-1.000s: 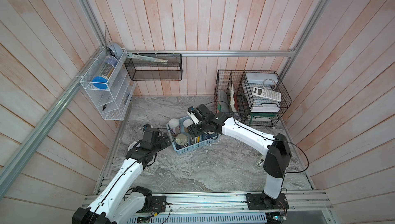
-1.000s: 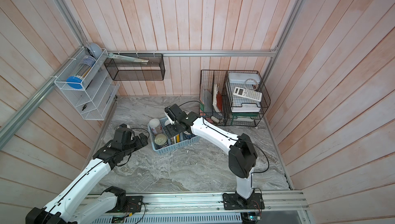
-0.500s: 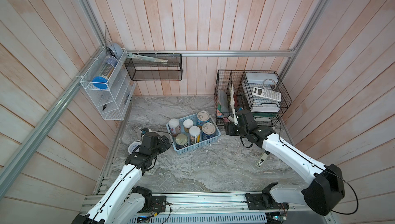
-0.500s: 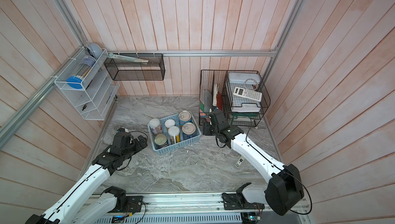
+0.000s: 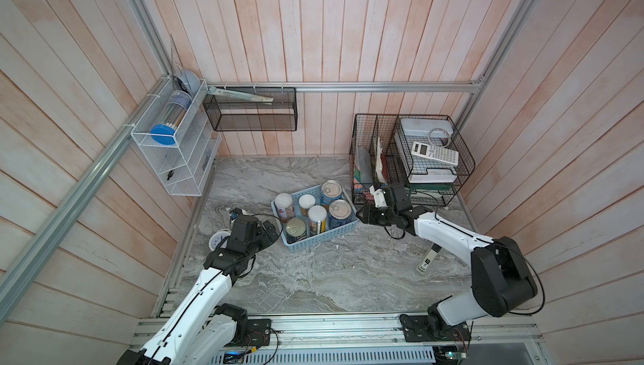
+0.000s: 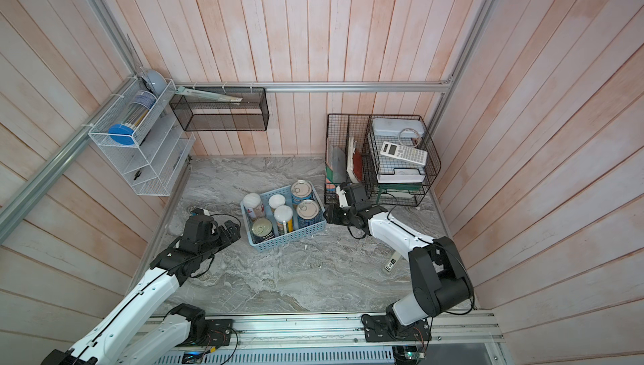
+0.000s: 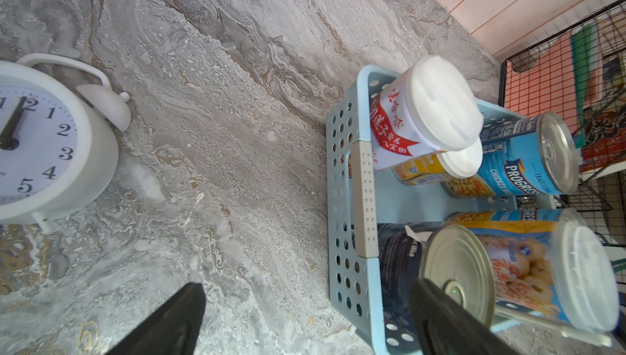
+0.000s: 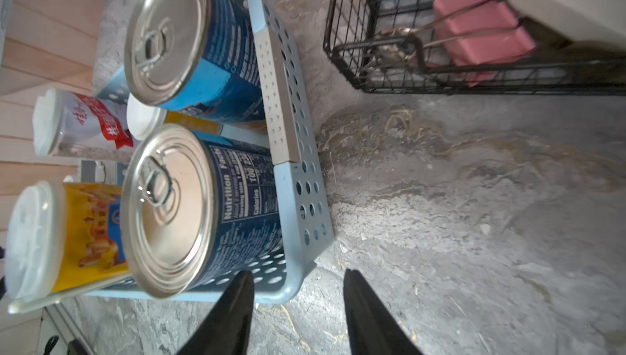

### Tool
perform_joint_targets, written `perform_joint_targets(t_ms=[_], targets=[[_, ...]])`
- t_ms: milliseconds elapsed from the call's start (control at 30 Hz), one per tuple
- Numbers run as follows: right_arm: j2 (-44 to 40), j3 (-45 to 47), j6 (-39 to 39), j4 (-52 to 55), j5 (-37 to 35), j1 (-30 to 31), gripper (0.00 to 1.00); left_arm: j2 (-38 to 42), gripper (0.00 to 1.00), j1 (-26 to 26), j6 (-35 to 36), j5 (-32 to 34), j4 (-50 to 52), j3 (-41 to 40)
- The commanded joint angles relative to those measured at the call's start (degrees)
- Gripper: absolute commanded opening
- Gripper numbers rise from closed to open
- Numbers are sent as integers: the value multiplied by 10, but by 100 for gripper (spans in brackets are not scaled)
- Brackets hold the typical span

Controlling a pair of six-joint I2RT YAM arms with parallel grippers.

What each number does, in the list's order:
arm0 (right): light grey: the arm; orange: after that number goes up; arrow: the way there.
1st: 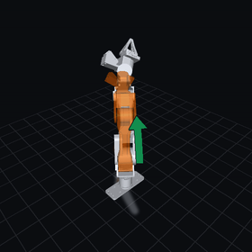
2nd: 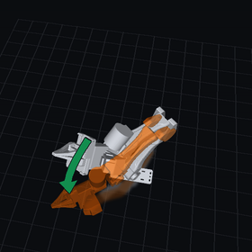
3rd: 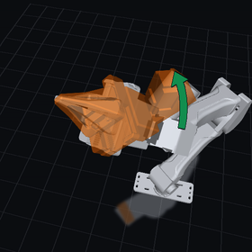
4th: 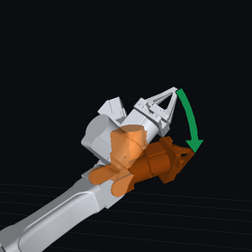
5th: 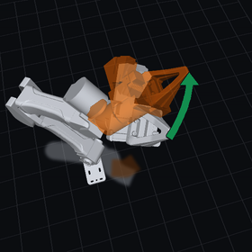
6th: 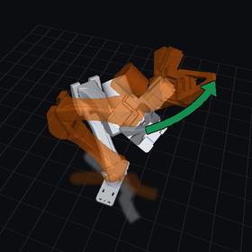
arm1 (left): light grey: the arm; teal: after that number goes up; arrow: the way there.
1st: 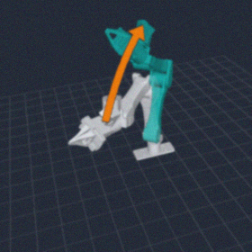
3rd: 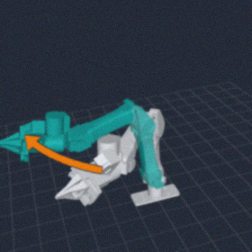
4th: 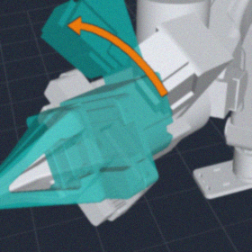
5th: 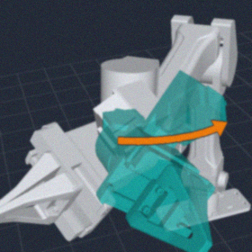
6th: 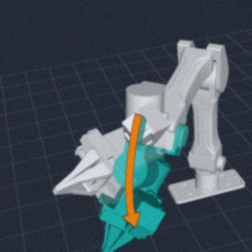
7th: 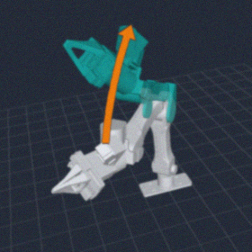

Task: Put the canned food in the basket
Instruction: Adjust the basket at the center of the board.

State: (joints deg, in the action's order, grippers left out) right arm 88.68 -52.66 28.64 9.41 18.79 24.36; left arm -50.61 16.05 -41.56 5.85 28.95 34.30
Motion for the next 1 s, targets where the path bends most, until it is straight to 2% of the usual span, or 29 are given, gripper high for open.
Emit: perform_joint_targets(t_ms=[0,133,300,467,567,633,967], targets=[[19,-16,-10,-8,53,-4,47,6,100,-3,10,5,-4,-3],[24,-10,-9,-18,49,-4,46,4,100,-3,11,4,-4,-3],[39,0,-4,-31,56,-4,28,3,100,-3,12,5,-5,-5],[44,6,4,-43,58,-4,27,1,100,-2,14,4,-8,-5],[45,5,14,-43,62,-3,18,0,100,-2,15,2,-8,-3],[40,9,24,-42,60,3,17,2,100,-3,15,2,-8,-4],[-23,109,137,-96,42,57,6,3,100,-3,17,-6,-15,-6]])
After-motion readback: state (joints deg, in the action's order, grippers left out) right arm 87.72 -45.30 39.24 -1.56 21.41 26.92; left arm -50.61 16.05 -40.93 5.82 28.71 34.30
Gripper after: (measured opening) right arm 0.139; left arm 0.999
